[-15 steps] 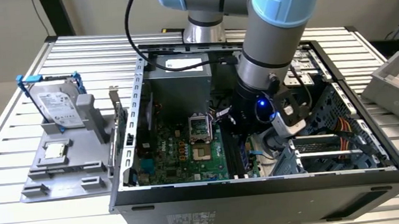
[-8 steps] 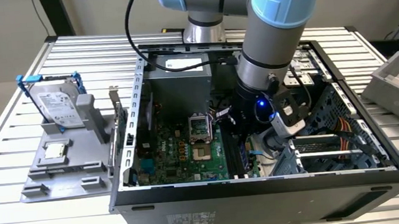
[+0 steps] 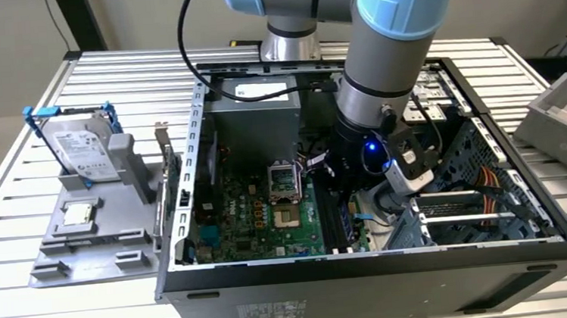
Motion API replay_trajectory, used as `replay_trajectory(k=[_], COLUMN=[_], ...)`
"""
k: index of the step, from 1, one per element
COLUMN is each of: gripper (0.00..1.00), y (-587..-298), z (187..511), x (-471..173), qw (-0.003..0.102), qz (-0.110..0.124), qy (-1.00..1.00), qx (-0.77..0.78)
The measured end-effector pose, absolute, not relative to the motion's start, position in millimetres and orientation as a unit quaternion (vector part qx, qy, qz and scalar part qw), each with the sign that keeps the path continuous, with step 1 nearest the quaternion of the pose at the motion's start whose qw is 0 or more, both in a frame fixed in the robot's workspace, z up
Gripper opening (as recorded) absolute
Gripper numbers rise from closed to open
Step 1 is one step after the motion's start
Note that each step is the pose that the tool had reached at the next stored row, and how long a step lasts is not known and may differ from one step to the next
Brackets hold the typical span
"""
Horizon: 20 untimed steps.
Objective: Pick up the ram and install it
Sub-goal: 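Insert the ram into the slot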
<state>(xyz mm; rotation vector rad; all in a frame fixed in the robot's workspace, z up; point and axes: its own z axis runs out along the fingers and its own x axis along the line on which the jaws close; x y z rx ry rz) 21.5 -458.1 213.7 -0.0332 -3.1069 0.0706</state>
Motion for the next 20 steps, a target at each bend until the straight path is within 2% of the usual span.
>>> replay_trajectory(k=[20], gripper=[0.00], y=[-458.0], z=[208.6], x=[21.5], qw=[0.017], qz=[0.022], qy=[-1.000], qx=[-0.011])
